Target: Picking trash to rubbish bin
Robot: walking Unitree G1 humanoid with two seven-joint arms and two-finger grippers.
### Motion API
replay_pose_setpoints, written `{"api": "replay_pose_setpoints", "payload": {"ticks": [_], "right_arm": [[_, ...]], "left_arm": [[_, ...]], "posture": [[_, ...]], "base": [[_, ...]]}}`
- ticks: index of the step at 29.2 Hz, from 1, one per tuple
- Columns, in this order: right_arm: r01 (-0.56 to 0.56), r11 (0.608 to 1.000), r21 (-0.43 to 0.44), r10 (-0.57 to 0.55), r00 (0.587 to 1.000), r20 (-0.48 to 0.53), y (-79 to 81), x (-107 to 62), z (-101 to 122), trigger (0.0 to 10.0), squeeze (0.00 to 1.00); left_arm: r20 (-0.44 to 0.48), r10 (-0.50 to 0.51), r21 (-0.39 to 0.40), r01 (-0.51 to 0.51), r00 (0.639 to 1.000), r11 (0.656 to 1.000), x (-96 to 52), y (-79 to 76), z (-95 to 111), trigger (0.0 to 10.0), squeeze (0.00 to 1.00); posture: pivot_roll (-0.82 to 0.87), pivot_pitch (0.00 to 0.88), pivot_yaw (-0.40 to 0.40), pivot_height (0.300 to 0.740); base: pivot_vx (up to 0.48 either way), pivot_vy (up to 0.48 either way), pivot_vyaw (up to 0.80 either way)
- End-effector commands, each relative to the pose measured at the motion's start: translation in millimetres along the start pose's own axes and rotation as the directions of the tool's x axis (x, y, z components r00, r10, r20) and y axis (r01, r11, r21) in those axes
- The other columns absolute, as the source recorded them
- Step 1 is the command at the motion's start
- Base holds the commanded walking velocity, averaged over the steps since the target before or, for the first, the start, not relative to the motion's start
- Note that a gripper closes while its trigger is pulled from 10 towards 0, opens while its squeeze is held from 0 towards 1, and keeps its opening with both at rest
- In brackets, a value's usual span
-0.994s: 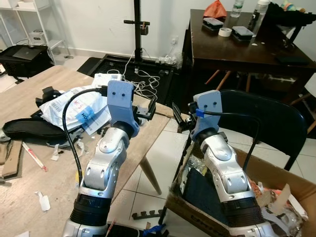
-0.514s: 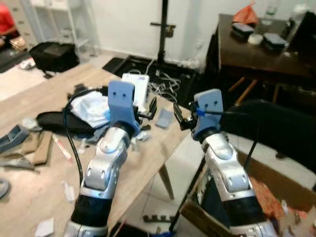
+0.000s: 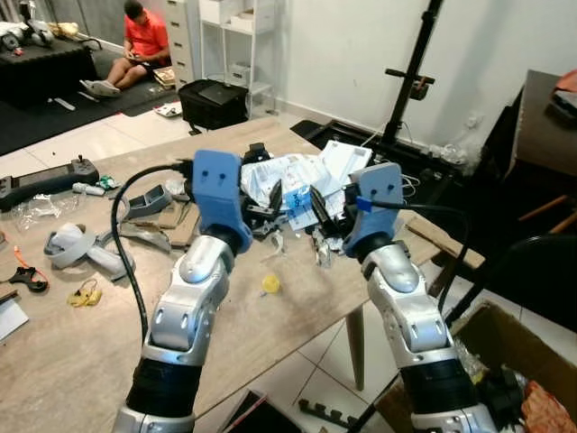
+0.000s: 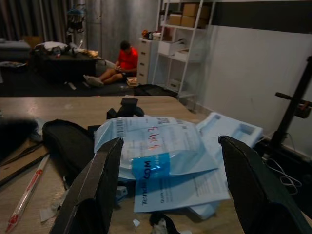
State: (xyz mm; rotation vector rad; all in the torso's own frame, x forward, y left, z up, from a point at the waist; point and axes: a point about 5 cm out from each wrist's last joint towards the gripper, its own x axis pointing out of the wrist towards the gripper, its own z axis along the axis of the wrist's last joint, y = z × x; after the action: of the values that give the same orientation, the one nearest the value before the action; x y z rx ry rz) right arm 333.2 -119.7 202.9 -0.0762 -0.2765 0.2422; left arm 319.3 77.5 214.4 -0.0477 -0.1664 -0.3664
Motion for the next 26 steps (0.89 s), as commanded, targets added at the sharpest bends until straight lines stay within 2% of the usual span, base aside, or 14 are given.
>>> {"api": "replay_pose_setpoints", "payload": {"ticks": [1, 7, 8, 13, 23, 26], "right_arm": [[0.012, 1.0, 0.017, -0.012, 1.0, -0.019, -2.1, -2.2, -4.3, 10.0, 0.0], [0.022, 0.999, 0.024, -0.022, 1.0, -0.021, -3.7, -3.7, -5.0, 10.0, 0.0], [0.025, 0.999, 0.028, -0.024, 0.999, -0.024, -4.4, -4.3, -5.6, 10.0, 0.0], [0.028, 0.999, 0.032, -0.027, 0.999, -0.028, -5.3, -4.6, -6.3, 10.0, 0.0], [0.023, 0.999, 0.039, -0.022, 0.999, -0.034, -4.3, -3.3, -6.9, 10.0, 0.0], [0.021, 0.999, 0.039, -0.02, 0.999, -0.036, -4.2, -3.3, -7.1, 10.0, 0.0]], "left_arm": [[-0.036, -0.015, 0.041, 0.016, 0.999, 0.999, -0.6, -0.7, -3.8, 10.0, 0.0], [-0.052, -0.012, 0.031, 0.014, 0.999, 0.999, -0.6, -0.3, -6.8, 10.0, 0.0], [-0.06, 0.017, -0.042, -0.019, 0.998, 0.999, 0.4, 1.6, -8.3, 10.0, 0.0], [-0.083, 0.026, 0.011, -0.025, 0.996, 1.0, 0.9, 4.1, -10.3, 10.0, 0.0], [-0.11, 0.005, -0.029, -0.008, 0.994, 1.0, -1.3, 2.3, -12.8, 10.0, 0.0], [-0.11, 0.003, -0.032, -0.006, 0.994, 0.999, -1.5, 2.1, -12.8, 10.0, 0.0]], "posture": [[0.01, 0.032, -0.013, 0.74], [0.0, 0.036, -0.005, 0.74], [0.0, 0.036, -0.005, 0.74], [0.0, 0.036, -0.005, 0.74], [0.01, 0.036, -0.01, 0.74], [0.01, 0.036, -0.01, 0.74]], "base": [[0.0, -0.48, 0.0], [0.0, -0.48, 0.0], [0.0, 0.0, 0.0], [0.0, 0.0, 0.0], [0.0, 0.0, 0.0], [-0.336, 0.0, 0.0]]}}
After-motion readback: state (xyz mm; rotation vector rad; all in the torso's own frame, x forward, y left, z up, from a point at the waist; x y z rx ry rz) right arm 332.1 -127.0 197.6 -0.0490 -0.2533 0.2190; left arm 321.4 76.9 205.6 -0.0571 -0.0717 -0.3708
